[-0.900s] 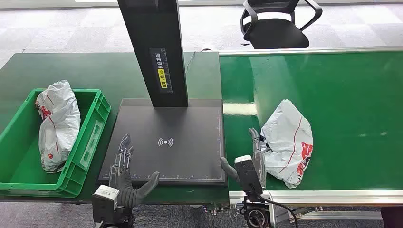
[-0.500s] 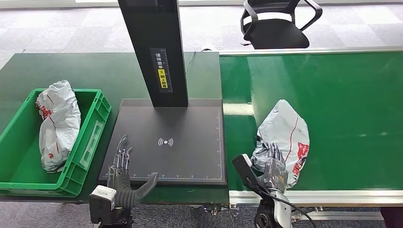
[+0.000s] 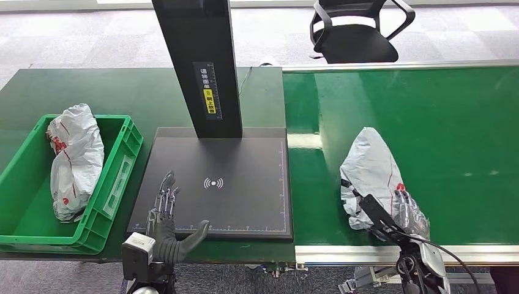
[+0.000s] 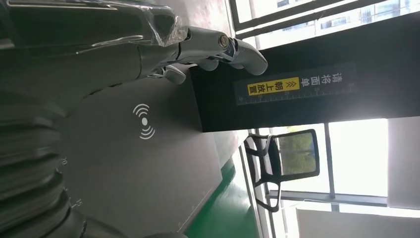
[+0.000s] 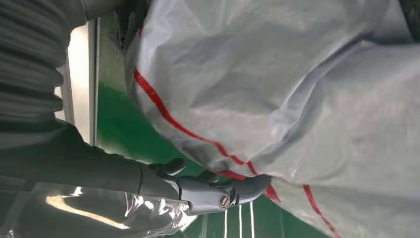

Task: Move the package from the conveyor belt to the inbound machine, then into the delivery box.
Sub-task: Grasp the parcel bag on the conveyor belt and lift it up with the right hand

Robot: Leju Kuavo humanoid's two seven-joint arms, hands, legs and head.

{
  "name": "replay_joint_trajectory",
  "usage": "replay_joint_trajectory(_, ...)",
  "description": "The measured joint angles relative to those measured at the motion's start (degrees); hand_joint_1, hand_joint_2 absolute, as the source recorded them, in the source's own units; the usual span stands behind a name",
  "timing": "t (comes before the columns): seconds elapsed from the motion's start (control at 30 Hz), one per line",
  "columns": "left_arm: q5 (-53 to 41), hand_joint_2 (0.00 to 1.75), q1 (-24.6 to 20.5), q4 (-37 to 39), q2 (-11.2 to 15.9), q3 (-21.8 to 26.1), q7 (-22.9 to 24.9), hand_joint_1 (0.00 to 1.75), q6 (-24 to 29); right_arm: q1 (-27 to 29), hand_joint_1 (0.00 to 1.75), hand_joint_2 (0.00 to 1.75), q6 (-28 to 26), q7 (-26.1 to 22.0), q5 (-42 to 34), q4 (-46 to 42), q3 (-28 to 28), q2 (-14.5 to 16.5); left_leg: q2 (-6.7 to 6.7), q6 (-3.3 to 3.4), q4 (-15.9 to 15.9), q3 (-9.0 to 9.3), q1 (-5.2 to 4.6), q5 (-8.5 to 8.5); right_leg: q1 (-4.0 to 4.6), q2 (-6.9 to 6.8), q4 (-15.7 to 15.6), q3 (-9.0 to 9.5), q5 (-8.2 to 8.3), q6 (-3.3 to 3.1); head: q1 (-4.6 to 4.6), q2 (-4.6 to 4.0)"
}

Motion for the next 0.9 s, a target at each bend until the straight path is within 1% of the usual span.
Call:
replay_joint_trajectory(0.07, 0.08, 1.75, -0.48, 0.50, 0.06, 0.05, 0.00, 0.00, -0.18, -0.86, 0.00, 1.75, 0.54, -0.16, 0.45, 2.41, -0.17, -1.10, 0.02, 0.00, 0.00, 0.03, 0.00, 0.00, 0.01, 0.01, 0.00, 0.01, 0.00, 0.00, -0.01, 0.00)
replay_joint_trajectory(0.17, 0.15, 1.75, -1.20, 1.52, 0.11, 0.07, -0.03, 0.00, -0.42, -2.85, 0.00, 1.75, 1.28, -0.60, 0.94, 5.70, -0.10, -1.96, 0.05, 0.00, 0.00, 0.18, 0.01, -0.02, 0.02, 0.05, -0.02, 0.10, -0.01, 0.00, 0.00, 0.00)
replay_joint_trajectory(0.27, 0.21, 1.75, -1.58, 2.39, 0.13, 0.06, -0.22, 0.00, -0.49, -4.30, 0.00, 1.75, 1.49, -0.87, 1.12, 7.99, -0.04, -2.30, 0.06, 0.03, 0.01, 0.32, 0.01, -0.02, 0.02, 0.06, -0.08, 0.25, 0.01, 0.04, 0.00, 0.00)
replay_joint_trajectory(0.37, 0.22, 1.75, -1.75, 2.96, 0.18, 0.06, -0.40, 0.00, -0.49, -5.12, 0.00, 1.75, 1.49, -0.93, 1.17, 9.48, 0.02, -2.41, 0.06, 0.16, 0.03, 0.36, 0.00, 0.06, 0.01, 0.06, -0.20, 0.37, 0.14, 0.21, 0.01, 0.00)
replay_joint_trajectory(0.4, 0.22, 1.75, -1.80, 3.13, 0.20, 0.06, -0.44, 0.00, -0.49, -5.33, 0.41, 1.75, 1.49, -0.94, 1.18, 9.86, 0.03, -2.42, 0.06, 0.21, 0.04, 0.36, 0.00, 0.10, 0.01, 0.05, -0.23, 0.41, 0.18, 0.26, 0.01, 0.00)
replay_joint_trajectory(0.5, 0.39, 1.75, -1.91, 3.54, 0.22, 0.06, -0.61, 0.00, -0.50, -5.73, 1.71, 1.75, 1.52, -1.72, 0.94, 10.84, 0.07, -2.48, 0.05, 0.28, 0.12, 0.36, 0.00, 0.14, 0.01, 0.05, -0.28, 0.50, 0.28, 0.33, 0.01, 0.00)
replay_joint_trajectory(0.53, 0.52, 1.75, -1.97, 3.70, 0.22, 0.06, -0.69, 0.00, -0.50, -5.78, 1.75, 1.75, 1.52, -2.47, 0.65, 11.20, 0.11, -2.52, 0.05, 0.29, 0.15, 0.35, 0.00, 0.15, 0.01, 0.05, -0.28, 0.52, 0.31, 0.35, 0.01, 0.00)
replay_joint_trajectory(0.6, 0.90, 1.75, -2.16, 4.14, 0.26, 0.06, -0.91, 0.00, -0.53, -5.75, 1.75, 1.75, 1.22, -4.48, -0.26, 11.90, 0.23, -2.61, 0.04, 0.30, 0.20, 0.32, 0.00, 0.15, 0.01, 0.06, -0.28, 0.54, 0.35, 0.39, 0.01, 0.00)
replay_joint_trajectory(0.7, 1.17, 1.75, -2.39, 4.74, 0.35, 0.07, -1.31, 0.00, -0.56, -5.57, 1.75, 1.75, -0.76, -7.31, -2.09, 12.53, 0.33, -2.63, 0.04, 0.35, 0.26, 0.18, -0.01, 0.19, 0.00, 0.06, -0.28, 0.50, 0.44, 0.41, 0.02, 0.00)
replay_joint_trajectory(0.8, 1.19, 1.75, -2.41, 5.02, 0.39, 0.08, -1.66, 0.00, -0.40, -5.69, 1.75, 1.75, -4.64, -10.83, -5.31, 12.64, 0.21, -2.36, 0.03, 0.38, 0.27, 0.03, -0.01, 0.22, 0.00, 0.06, -0.27, 0.39, 0.51, 0.41, 0.01, 0.00)
replay_joint_trajectory(0.9, 1.19, 1.75, -2.29, 5.18, 0.40, 0.08, -2.06, 0.00, 0.13, -6.11, 1.75, 1.75, -9.56, -15.78, -10.55, 12.10, -0.71, -1.60, 0.01, 0.38, 0.27, -0.17, 0.00, 0.25, 0.02, 0.04, -0.25, 0.19, 0.52, 0.41, -0.01, 0.00)
